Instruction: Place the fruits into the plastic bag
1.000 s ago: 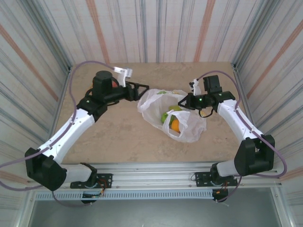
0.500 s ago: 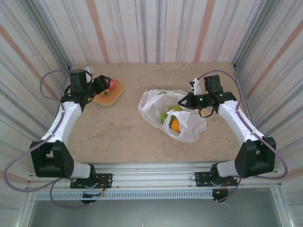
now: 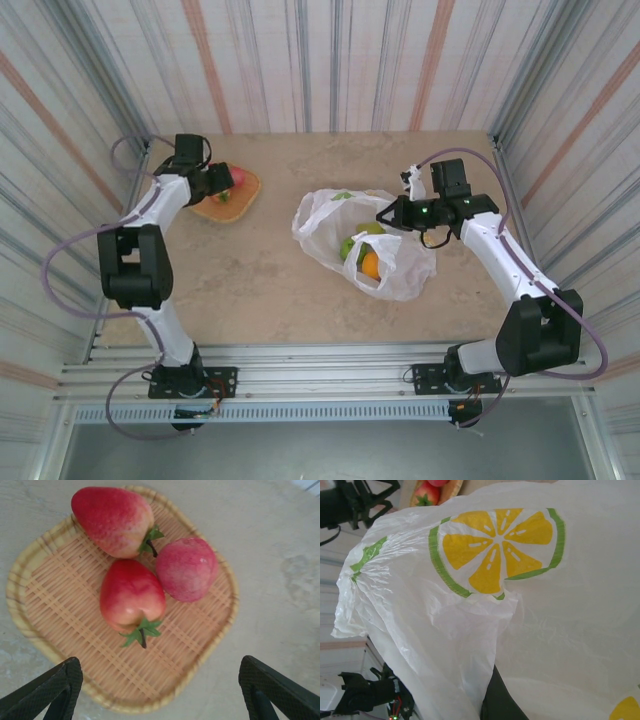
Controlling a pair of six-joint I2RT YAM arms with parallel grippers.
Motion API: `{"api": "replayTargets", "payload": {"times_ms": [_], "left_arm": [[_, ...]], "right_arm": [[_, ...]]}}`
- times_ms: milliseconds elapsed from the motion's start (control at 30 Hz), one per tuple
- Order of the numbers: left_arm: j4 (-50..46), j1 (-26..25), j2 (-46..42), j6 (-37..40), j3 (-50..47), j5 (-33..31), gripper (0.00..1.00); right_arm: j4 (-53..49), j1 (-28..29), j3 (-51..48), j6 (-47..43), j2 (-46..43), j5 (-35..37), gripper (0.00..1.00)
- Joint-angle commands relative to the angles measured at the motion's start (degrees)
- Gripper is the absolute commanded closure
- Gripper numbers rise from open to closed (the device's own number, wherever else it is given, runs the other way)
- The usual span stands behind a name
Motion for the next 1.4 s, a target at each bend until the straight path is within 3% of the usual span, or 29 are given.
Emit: {"api": "replayTargets", "payload": {"times_ms": [0, 200, 700, 1367], "left_arm": [[-5.24, 0.21, 3.4, 3.17, 4.68, -3.47, 0.09], [-7.2, 0.24, 7.98, 4.25, 9.06, -4.56, 0.05], [-6.81, 0.46, 15.67, 4.54, 11.95, -1.77, 0.16], [-6.58, 0.9, 18.22, 4.71, 14.43, -0.69, 0.3]], "right_arm": [[0.06, 0.12, -0.52, 0.66, 0.15, -0.65, 1.0], [-0.06, -0.29, -0.73, 0.49, 0.1, -0.7, 1.0], [-1.27, -0.68, 0.22, 0.14, 0.08, -0.79, 1.0], [-2.0, -0.72, -0.09, 0.14, -0.7, -0.51, 1.0]]}}
